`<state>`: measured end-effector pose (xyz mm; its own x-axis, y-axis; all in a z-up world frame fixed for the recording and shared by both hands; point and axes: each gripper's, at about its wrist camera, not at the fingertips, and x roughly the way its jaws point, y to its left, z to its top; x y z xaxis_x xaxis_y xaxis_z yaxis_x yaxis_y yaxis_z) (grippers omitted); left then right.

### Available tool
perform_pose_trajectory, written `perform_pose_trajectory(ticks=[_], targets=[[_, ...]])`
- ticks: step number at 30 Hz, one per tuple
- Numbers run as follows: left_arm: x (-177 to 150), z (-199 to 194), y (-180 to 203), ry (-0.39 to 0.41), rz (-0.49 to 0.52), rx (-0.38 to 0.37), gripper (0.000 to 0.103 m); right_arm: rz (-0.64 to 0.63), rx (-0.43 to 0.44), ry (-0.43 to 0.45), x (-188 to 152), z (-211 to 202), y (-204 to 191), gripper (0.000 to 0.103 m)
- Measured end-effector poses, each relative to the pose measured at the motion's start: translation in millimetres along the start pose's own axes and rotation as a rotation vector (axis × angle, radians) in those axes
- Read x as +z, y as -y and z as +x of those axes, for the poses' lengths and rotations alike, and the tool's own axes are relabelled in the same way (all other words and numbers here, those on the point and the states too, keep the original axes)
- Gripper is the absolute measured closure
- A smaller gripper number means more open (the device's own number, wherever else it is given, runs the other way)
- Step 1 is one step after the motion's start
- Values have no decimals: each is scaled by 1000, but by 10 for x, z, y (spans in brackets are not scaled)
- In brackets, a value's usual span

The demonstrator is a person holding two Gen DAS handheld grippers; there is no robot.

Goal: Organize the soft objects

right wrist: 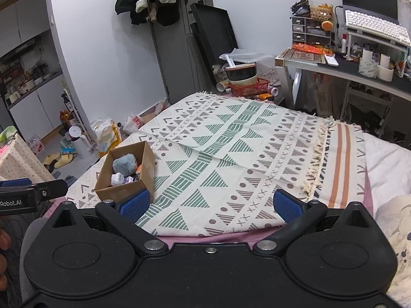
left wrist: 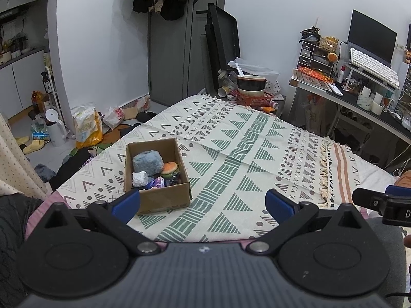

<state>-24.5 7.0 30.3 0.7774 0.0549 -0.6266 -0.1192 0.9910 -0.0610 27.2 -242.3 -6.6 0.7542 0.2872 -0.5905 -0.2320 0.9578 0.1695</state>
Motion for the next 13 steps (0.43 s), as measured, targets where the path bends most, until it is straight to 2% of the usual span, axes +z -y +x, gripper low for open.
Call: perform_pose_trajectory(ticks=[13], targets=[[-65, 34, -34, 5, -8, -9, 1, 28, 2, 6, -32, 78, 40, 0]])
